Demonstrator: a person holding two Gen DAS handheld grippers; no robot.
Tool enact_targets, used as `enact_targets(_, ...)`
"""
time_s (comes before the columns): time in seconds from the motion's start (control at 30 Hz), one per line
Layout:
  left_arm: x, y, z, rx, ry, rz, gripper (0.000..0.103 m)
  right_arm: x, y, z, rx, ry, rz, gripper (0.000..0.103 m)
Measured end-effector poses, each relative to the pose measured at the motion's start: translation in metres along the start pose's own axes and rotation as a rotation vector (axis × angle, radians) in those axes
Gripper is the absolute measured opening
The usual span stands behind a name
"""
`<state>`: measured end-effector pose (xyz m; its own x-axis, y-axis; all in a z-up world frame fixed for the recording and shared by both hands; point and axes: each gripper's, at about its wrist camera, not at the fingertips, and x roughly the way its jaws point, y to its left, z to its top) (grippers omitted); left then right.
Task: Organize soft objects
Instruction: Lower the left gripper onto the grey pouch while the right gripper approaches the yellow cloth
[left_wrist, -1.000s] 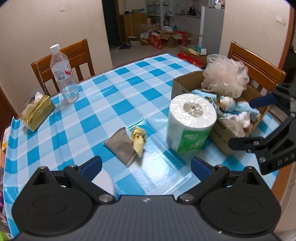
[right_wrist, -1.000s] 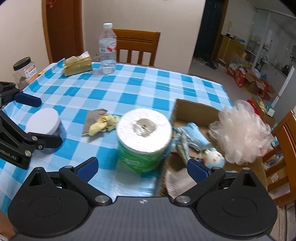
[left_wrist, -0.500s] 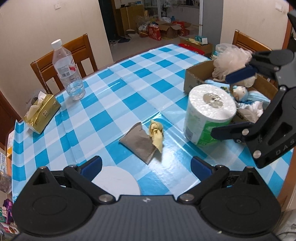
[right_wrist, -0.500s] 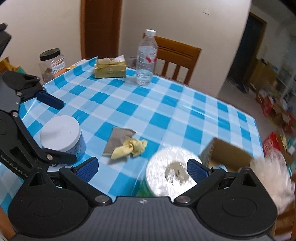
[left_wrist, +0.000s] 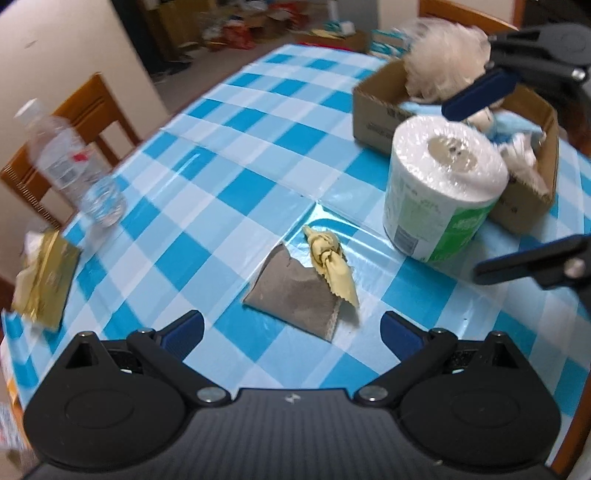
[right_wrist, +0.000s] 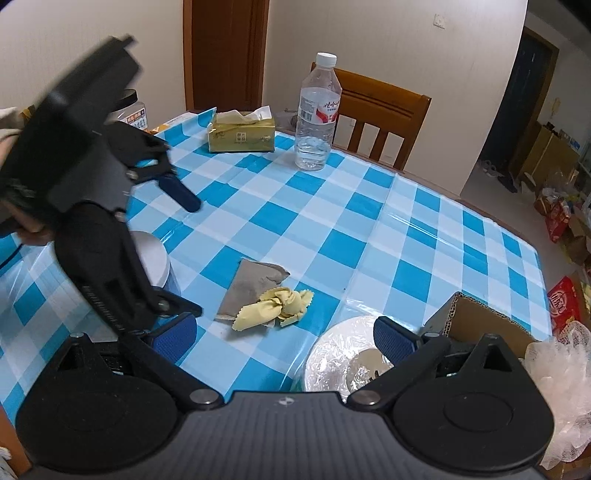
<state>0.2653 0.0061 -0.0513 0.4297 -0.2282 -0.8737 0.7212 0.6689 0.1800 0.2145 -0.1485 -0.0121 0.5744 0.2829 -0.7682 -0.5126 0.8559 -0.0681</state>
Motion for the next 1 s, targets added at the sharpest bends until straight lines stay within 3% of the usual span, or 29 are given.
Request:
enact_targets(0.2, 0.038, 0.005, 0.012, 0.109, 0.026, -0.007, 0.096, 0.006, -0.004, 0.002, -0.006, 0.009, 0.002, 0.103)
enact_targets(0.4, 0.069, 0.013, 0.015, 0.157, 0.089, -0.096, 0.094, 0.013, -0.009, 0.007, -0.013, 0.025, 0.0, 0.103)
enact_targets(0.57, 0.082, 0.013, 0.017, 0.216, 0.106, -0.126, 0.093, 0.02, -0.013, 0.01, -0.002, 0.036, 0.003, 0.103)
enact_targets(0.73, 0.09, 0.019, 0.019, 0.194, 0.097, -0.159, 0.086, 0.027, -0.016, 0.013, 0.0, 0.047, 0.009, 0.103)
enact_targets(1.0, 0.098, 0.024, 0.018, 0.162, 0.084, -0.198, 0.085, 0.037, -0.014, 0.018, -0.011, 0.067, 0.025, 0.103)
